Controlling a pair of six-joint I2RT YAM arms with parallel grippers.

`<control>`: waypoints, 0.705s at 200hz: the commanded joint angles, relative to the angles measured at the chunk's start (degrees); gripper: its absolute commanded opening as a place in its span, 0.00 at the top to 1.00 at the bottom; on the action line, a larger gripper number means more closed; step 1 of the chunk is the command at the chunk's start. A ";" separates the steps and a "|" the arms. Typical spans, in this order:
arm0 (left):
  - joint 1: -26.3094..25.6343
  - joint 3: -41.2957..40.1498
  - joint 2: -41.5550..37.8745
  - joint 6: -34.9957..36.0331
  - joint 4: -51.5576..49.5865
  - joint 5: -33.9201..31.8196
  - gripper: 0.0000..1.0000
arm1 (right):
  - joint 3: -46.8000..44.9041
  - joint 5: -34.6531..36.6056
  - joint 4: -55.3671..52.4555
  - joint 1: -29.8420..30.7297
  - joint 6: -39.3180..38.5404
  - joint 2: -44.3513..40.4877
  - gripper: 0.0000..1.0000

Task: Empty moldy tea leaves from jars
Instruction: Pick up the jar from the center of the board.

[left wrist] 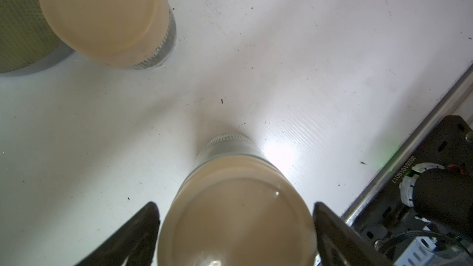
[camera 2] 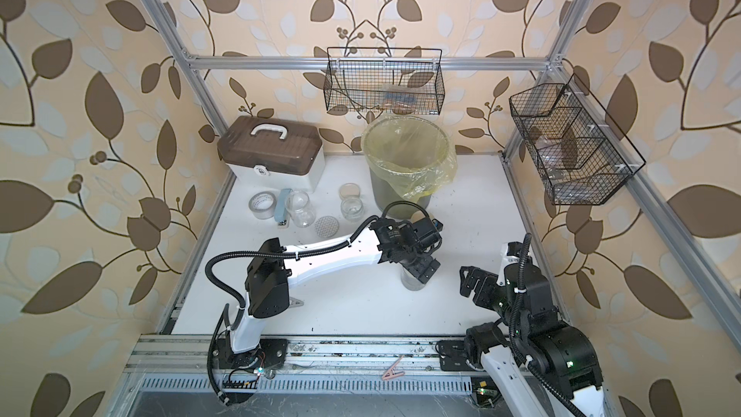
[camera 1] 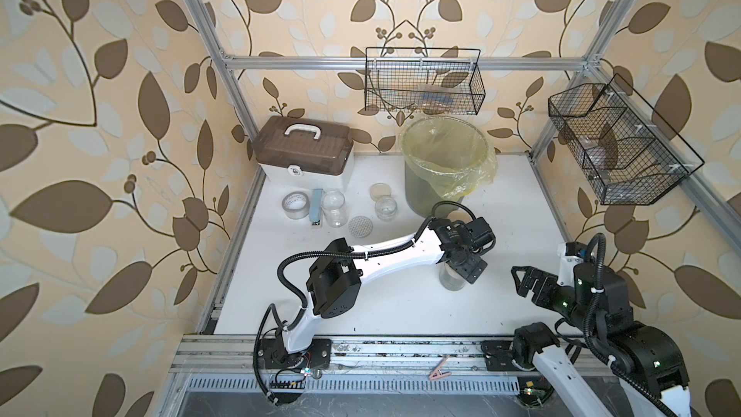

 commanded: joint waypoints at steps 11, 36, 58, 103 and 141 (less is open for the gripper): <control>0.19 -1.41 -0.81 -1.31 0.16 -0.20 0.25 | -1.42 -0.81 0.98 -0.07 -0.95 -0.40 0.00; 0.28 -3.73 -2.53 -2.61 2.02 -0.03 0.38 | -1.59 -1.64 4.10 -0.07 -3.33 -1.02 0.00; 0.51 -3.84 -4.51 -3.73 1.85 -2.10 0.49 | -2.16 -4.77 9.44 -0.07 -7.30 -2.26 0.00; 3.85 -3.00 -10.54 -5.96 2.76 -0.01 0.70 | -5.22 -10.77 24.08 -0.14 -17.06 -6.01 0.00; 7.56 -1.32 -16.05 -7.72 3.52 2.71 0.87 | -10.41 -17.33 39.04 -0.07 -20.45 -8.31 0.03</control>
